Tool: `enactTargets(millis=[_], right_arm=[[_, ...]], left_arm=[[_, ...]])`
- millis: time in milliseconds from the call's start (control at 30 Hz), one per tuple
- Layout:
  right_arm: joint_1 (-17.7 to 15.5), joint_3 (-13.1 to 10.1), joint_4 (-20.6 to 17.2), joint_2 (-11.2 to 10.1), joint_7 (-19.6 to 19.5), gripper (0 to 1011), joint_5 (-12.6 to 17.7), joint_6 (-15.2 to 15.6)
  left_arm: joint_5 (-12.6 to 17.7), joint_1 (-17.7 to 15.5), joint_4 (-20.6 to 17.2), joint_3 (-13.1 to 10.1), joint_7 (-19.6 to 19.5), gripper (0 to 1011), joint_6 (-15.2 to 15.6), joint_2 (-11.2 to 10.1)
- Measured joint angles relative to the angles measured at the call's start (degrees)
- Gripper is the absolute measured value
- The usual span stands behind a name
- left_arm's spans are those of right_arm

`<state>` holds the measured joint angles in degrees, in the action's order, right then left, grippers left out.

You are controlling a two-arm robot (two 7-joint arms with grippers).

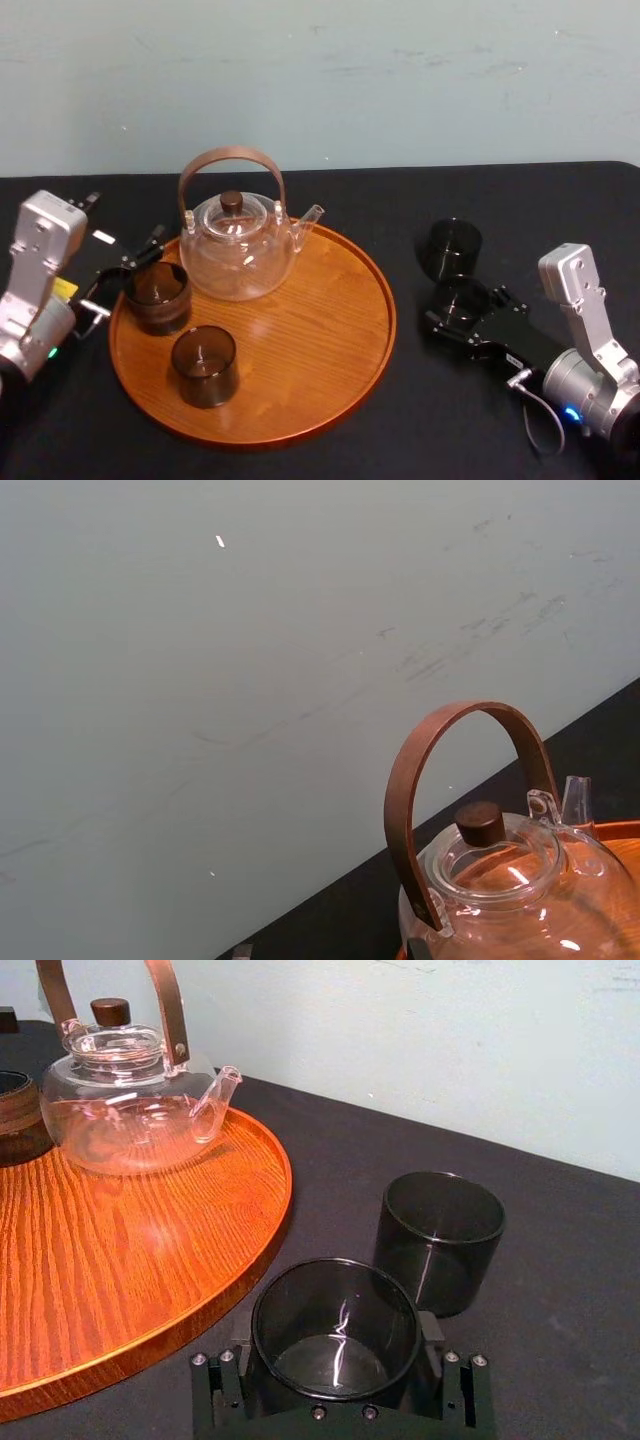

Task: Pick up the glass from the table and place it on the tray.

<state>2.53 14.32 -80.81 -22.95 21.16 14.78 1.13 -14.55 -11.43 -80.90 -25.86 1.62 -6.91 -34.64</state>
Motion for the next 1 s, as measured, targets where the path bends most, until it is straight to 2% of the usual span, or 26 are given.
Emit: enactTargets(millis=[200,800,1000], right_arm=[[-0.09,-0.03,-0.13,-0.03,-0.06,905,0.04,0.0],[-0.2,-0.55,-0.28,-0.11,0.02,905,0.74,-0.49],[-0.21,-0.77,-1.97,-0.73,0.6,904,1.14,-0.87]], left_arm=[[0.0,0.0,0.0,0.0,0.0,1001,0.0,0.0],[0.0,0.0,0.0,0.0,0.0,1001,0.0,0.0],[0.0,0.0,0.0,0.0,0.0,1001,0.0,0.0]])
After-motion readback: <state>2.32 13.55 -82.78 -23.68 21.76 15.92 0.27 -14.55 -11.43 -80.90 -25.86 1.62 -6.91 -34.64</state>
